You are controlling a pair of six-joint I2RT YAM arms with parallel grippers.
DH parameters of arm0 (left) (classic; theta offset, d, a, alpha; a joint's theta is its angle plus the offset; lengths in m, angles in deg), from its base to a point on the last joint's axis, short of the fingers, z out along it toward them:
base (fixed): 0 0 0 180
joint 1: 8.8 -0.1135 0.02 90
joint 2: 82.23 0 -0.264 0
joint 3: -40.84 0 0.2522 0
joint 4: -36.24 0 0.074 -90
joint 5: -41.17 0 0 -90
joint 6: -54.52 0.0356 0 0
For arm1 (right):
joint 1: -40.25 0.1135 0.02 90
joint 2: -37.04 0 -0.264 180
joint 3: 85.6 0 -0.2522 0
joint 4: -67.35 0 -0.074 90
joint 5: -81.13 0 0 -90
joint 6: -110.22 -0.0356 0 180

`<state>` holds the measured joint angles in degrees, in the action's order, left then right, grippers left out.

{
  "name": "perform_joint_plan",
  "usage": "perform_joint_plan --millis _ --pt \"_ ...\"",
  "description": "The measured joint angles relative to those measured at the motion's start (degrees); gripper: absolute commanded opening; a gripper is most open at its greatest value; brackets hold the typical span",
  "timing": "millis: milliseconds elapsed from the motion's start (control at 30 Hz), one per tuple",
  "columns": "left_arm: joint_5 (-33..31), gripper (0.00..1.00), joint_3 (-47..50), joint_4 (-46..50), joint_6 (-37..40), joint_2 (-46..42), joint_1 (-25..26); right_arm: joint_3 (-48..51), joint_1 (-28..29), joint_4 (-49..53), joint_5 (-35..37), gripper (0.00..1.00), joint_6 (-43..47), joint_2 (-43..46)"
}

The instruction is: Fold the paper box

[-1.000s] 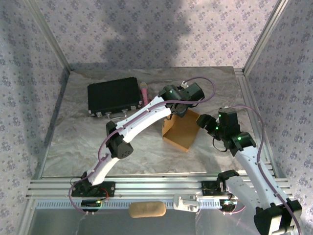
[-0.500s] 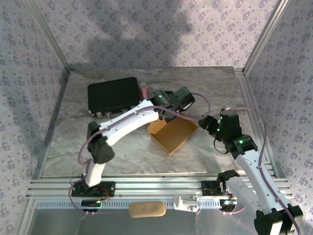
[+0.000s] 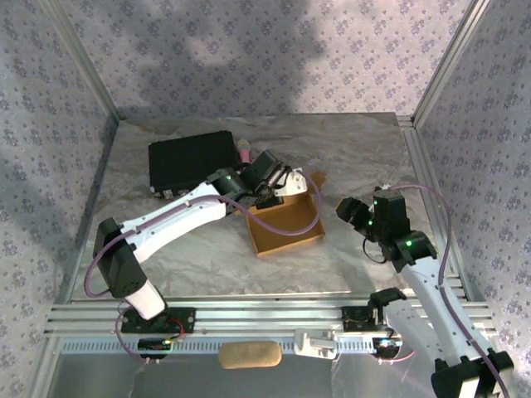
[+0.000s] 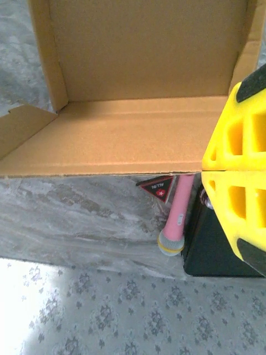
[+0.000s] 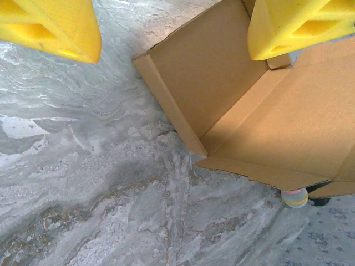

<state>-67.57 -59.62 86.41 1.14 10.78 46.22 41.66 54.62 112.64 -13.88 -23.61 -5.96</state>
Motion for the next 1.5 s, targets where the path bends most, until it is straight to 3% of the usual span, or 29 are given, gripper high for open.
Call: perform_joint_plan --millis 100,233,400,533,800,867,1033,1233,1400,1500 --pt "1.38 0.02 1.09 -1.97 1.60 -0.04 -0.17 0.17 0.04 0.00 -0.22 0.71 0.61 0.00" --pt "2.08 0.35 1.16 -4.55 2.47 -0.42 -0.07 0.17 0.44 -0.02 -0.37 0.72 1.51 0.00" --pt "1.20 0.49 4.07 -9.44 1.62 -3.28 0.96 0.17 0.55 -0.07 -0.42 0.74 3.96 -0.87" --pt "0.28 0.73 5.22 -11.56 -3.32 -8.02 2.78 0.17 0.55 -0.04 -0.46 0.75 7.26 -2.93" --pt "-3.39 0.72 -2.40 -2.84 -30.18 -15.41 2.67 0.17 0.57 -1.79 -1.49 0.76 15.39 -4.39" --pt "-3.37 0.71 -0.15 -0.15 -37.51 -18.51 2.49 0.15 0.66 -2.75 -1.20 0.74 17.11 -4.37" --pt "-3.32 0.72 16.50 4.83 -52.41 -27.63 2.45 0.15 2.08 -6.23 3.43 0.74 20.98 -2.84" --pt "-0.17 0.73 29.73 6.78 -58.03 -30.38 -2.08 1.88 3.45 -14.73 5.46 0.78 29.68 -1.55" --pt "5.73 0.72 32.20 1.77 -57.16 -28.24 -10.69 3.58 3.58 -19.04 3.58 0.79 36.50 -5.01" --pt "8.44 0.71 31.34 -1.09 -55.12 -24.22 -12.87 2.64 3.58 -19.45 2.34 0.79 39.32 -9.88"
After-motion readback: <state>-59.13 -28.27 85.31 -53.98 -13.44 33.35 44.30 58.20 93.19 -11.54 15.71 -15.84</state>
